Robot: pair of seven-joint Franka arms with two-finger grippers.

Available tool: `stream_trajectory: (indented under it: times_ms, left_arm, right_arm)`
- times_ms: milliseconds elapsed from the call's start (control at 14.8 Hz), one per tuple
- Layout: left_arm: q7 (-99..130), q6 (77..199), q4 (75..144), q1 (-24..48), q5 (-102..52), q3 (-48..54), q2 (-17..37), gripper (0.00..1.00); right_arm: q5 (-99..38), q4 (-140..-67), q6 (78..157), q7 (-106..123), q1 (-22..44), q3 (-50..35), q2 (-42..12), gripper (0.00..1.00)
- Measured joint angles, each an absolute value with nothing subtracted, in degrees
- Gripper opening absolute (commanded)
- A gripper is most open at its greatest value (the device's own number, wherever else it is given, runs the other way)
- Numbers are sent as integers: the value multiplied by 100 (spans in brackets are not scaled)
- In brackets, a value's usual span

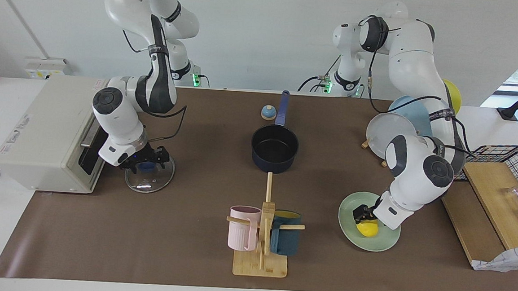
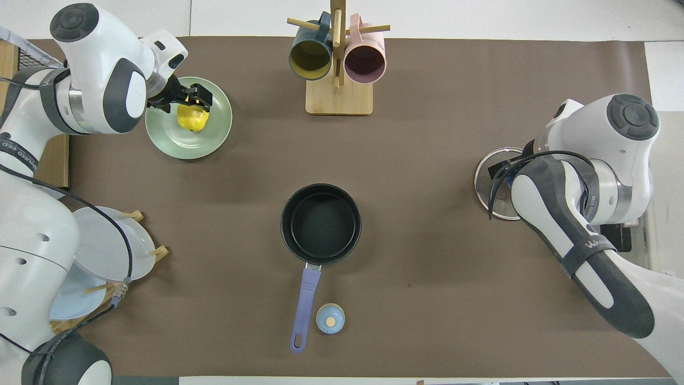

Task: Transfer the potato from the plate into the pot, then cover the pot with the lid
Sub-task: 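Reach the left gripper to the yellow potato while the right gripper reaches the lid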

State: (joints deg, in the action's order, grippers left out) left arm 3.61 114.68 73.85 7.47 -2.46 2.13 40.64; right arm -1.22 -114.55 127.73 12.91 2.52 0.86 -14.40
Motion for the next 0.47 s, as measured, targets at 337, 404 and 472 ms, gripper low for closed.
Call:
stream_trajectory:
  times_ms: [337, 404, 472]
  left_arm:
    - [406, 11504, 7440, 747, -245, 213, 4014, 32]
    - [409, 11505, 7457, 747, -236, 212, 4000, 12]
    - [409, 11505, 7487, 750, -226, 211, 3988, 0]
  right_arm:
    - [-122, -11596, 12856, 1451, 216, 90, -1440, 100]
    - [-122, -11616, 12856, 1519, 195, 90, -1440, 99]
    - [-122, -11633, 12856, 1615, 173, 93, -1439, 93]
